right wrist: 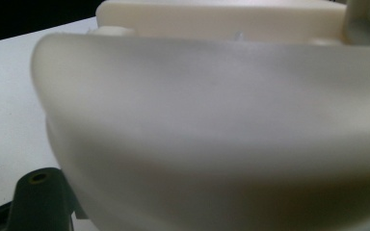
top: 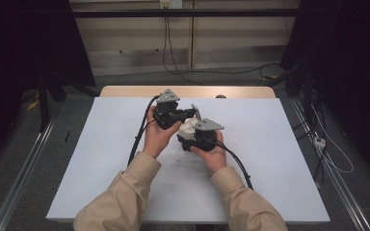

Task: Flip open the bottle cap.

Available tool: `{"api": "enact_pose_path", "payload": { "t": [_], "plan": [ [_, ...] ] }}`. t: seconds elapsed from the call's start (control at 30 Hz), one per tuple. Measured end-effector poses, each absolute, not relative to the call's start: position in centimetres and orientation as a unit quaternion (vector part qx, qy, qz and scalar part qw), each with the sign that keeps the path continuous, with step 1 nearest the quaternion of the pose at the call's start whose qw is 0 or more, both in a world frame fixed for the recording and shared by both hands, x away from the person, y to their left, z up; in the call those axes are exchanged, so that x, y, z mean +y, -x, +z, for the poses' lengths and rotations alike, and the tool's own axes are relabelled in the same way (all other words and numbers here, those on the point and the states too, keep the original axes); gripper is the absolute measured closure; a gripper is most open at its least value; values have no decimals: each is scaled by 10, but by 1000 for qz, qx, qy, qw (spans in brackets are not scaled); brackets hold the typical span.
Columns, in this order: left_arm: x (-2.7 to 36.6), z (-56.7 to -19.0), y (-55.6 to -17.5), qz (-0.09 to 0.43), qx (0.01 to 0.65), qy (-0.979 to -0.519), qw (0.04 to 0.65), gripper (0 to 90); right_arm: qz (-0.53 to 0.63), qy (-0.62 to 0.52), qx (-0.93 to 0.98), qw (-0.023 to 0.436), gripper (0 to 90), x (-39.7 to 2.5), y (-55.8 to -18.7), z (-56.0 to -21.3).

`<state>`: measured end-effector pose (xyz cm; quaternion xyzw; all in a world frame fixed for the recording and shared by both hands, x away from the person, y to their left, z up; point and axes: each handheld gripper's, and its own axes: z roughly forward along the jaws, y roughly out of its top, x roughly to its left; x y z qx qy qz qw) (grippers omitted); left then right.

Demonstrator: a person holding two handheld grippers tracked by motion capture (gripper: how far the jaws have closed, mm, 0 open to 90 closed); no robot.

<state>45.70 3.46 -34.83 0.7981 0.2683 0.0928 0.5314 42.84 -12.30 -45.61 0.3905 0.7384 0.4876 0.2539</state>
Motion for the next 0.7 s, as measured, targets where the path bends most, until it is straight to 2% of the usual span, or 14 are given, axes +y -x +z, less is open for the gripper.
{"api": "enact_pose_path", "payload": {
  "t": [0.7],
  "plan": [
    [27,-346,-463,86,261,-799,535,900,486,-390,739,254,185,-123,-428,-456]
  ]
}}
